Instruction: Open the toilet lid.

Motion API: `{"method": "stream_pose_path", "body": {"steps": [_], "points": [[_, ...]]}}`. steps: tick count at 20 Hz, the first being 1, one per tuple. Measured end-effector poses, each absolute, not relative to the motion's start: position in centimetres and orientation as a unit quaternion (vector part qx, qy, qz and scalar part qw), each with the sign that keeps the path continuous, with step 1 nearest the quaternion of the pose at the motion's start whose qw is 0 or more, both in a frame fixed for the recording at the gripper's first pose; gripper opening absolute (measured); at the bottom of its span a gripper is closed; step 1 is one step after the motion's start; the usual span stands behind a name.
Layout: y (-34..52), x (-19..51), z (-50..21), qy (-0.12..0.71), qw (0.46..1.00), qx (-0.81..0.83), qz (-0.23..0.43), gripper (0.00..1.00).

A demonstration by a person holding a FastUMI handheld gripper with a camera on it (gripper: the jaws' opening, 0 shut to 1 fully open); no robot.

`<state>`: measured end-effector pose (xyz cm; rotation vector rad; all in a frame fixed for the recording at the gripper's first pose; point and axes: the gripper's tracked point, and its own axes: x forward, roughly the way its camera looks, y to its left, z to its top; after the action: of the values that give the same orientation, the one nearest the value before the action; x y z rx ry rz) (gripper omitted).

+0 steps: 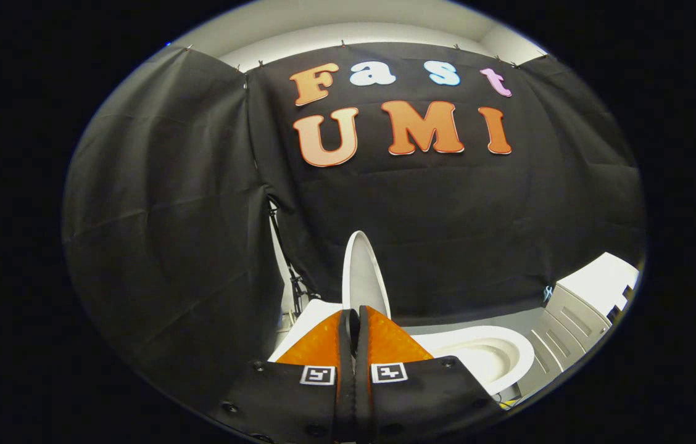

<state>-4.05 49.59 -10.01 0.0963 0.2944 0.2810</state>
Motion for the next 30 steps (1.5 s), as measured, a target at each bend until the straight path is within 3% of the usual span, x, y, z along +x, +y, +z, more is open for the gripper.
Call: {"method": "stream_pose_path", "body": {"steps": [15, 16, 18, 22, 30], "points": [[51.5, -4.5, -10.2, 0.120, 0.984, 0.005, 0.131, 0.12], [51.4, -4.2, -9.1, 0.113, 0.984, 0.013, 0.135, 0.24], [51.7, -4.0, -7.6, 0.100, 0.985, 0.012, 0.143, 0.26], [49.9, -4.2, -4.3, 0.072, 0.988, 0.014, 0.134, 0.60], [44.8, -4.2, 0.2, 0.060, 0.990, 0.010, 0.129, 0.90]]}}
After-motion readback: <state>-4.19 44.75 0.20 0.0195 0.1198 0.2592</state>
